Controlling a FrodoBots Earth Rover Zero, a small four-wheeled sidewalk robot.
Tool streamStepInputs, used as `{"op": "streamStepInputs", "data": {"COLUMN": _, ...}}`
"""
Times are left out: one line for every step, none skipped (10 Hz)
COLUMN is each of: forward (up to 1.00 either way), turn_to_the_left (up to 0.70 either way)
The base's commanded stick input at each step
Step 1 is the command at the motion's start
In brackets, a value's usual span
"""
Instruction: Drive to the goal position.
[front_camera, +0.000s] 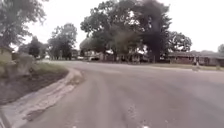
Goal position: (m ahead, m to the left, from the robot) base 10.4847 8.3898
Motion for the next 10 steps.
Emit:
{"op": "streamStepInputs", "data": {"forward": 0.7, "turn_to_the_left": 0.0}}
{"op": "streamStepInputs", "data": {"forward": 0.7, "turn_to_the_left": 0.0}}
{"op": "streamStepInputs", "data": {"forward": 0.7, "turn_to_the_left": 0.0}}
{"op": "streamStepInputs", "data": {"forward": 0.7, "turn_to_the_left": 0.0}}
{"op": "streamStepInputs", "data": {"forward": 0.7, "turn_to_the_left": 0.0}}
{"op": "streamStepInputs", "data": {"forward": 0.7, "turn_to_the_left": 0.0}}
{"op": "streamStepInputs", "data": {"forward": 0.7, "turn_to_the_left": 0.0}}
{"op": "streamStepInputs", "data": {"forward": 0.7, "turn_to_the_left": 0.0}}
{"op": "streamStepInputs", "data": {"forward": 0.7, "turn_to_the_left": 0.0}}
{"op": "streamStepInputs", "data": {"forward": 0.7, "turn_to_the_left": 0.0}}
